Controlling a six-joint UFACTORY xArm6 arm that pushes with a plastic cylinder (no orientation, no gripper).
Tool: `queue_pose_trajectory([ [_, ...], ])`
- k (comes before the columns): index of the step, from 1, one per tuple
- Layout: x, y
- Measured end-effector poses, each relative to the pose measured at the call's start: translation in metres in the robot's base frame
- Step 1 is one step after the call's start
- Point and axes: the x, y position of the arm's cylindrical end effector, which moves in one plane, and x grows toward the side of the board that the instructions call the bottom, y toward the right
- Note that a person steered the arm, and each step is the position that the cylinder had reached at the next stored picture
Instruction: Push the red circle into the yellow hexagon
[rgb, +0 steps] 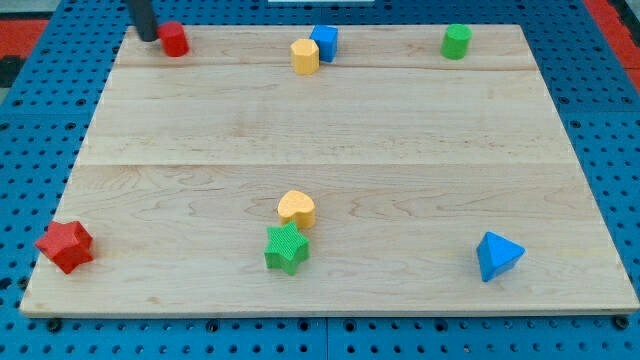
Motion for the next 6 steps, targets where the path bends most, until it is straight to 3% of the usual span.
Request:
queue_pose_trajectory([
  [1,0.002,0.078],
  [2,0.014,0.114],
  [3,0.021,0.081],
  [4,0.059,0.130],
  [5,0.073,0.131],
  [6,0.107,0.226],
])
